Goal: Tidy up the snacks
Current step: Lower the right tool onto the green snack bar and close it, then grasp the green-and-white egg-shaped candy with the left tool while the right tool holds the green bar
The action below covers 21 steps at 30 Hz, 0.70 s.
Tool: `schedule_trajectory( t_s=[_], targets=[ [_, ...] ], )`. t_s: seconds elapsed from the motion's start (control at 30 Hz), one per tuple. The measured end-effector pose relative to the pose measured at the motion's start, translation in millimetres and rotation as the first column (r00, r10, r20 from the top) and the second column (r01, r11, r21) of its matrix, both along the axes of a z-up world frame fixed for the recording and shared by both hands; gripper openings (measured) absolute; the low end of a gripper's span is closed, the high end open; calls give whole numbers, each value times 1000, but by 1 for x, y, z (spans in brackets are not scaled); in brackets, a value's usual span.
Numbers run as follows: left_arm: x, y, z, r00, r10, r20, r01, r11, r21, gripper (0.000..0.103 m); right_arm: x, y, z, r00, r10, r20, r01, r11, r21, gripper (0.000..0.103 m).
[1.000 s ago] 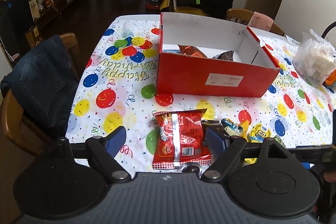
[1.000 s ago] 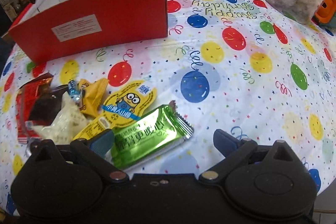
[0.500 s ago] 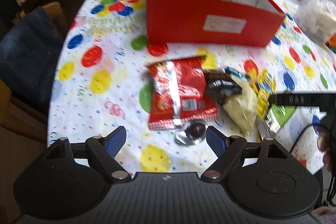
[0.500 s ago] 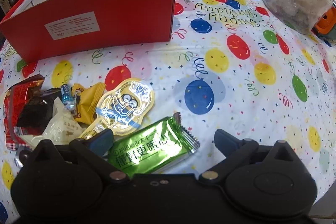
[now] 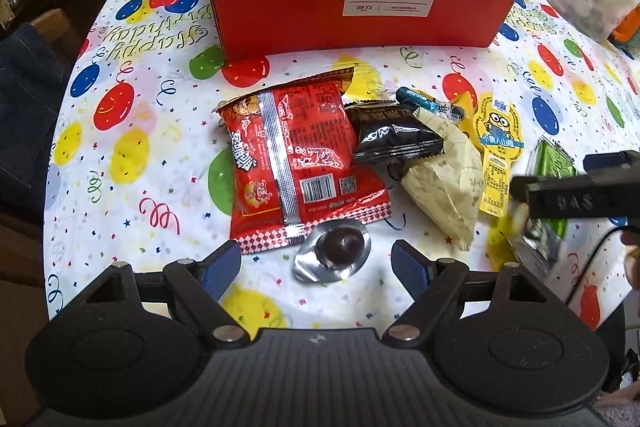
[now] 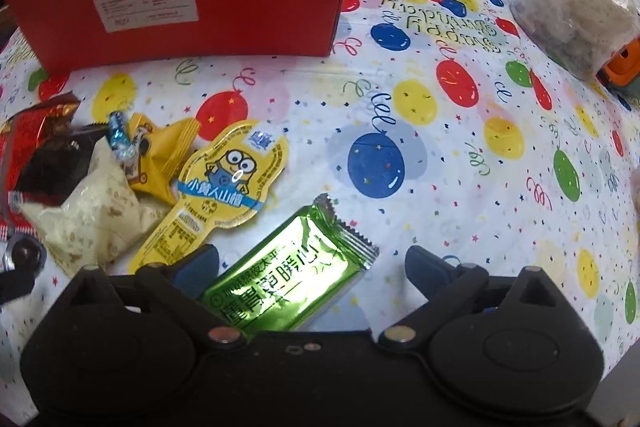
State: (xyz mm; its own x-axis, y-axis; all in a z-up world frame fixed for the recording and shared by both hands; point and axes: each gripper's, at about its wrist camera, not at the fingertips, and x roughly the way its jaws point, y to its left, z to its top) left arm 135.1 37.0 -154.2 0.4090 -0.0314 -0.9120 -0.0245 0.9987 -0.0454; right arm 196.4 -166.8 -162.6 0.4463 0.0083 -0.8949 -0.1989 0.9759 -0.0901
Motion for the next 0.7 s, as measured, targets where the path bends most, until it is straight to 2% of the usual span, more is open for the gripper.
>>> schedule_trajectory(
  t_s=[0.17, 0.2, 0.3, 0.37, 0.43, 0.6, 0.7],
  targets=[
    [1, -3, -4, 1000, 1, -10, -1, 1000, 0, 74, -12, -8, 1, 999, 47, -13, -47, 999, 2, 94],
    [2, -3, -5, 1000, 5, -13, -5, 1000, 1, 74, -14, -9, 1, 998, 55, -14, -55, 998, 7, 90],
    [3, -3, -9, 1000, 9, -27, -9, 1000, 4, 63, -19, -10, 4, 996, 85, -11, -84, 996, 20, 80],
    [3, -4, -10, 1000, 9, -25, -9, 1000, 10, 61, -22, -10, 5, 995, 104, -7, -104, 994, 23, 73],
    [4, -4, -9, 1000, 12, -23, -12, 1000, 11, 56, -25, -9, 7, 993, 119, -5, -118, 992, 32, 61],
    [4, -2, -8, 1000, 25, -17, -25, 1000, 5, 41, -29, -11, 9, 991, 131, 5, -131, 990, 46, 51],
    [3, -1, -7, 999, 29, -15, -29, 1000, -3, 40, -31, -14, 10, 991, 135, 11, -136, 990, 49, 46]
  ],
)
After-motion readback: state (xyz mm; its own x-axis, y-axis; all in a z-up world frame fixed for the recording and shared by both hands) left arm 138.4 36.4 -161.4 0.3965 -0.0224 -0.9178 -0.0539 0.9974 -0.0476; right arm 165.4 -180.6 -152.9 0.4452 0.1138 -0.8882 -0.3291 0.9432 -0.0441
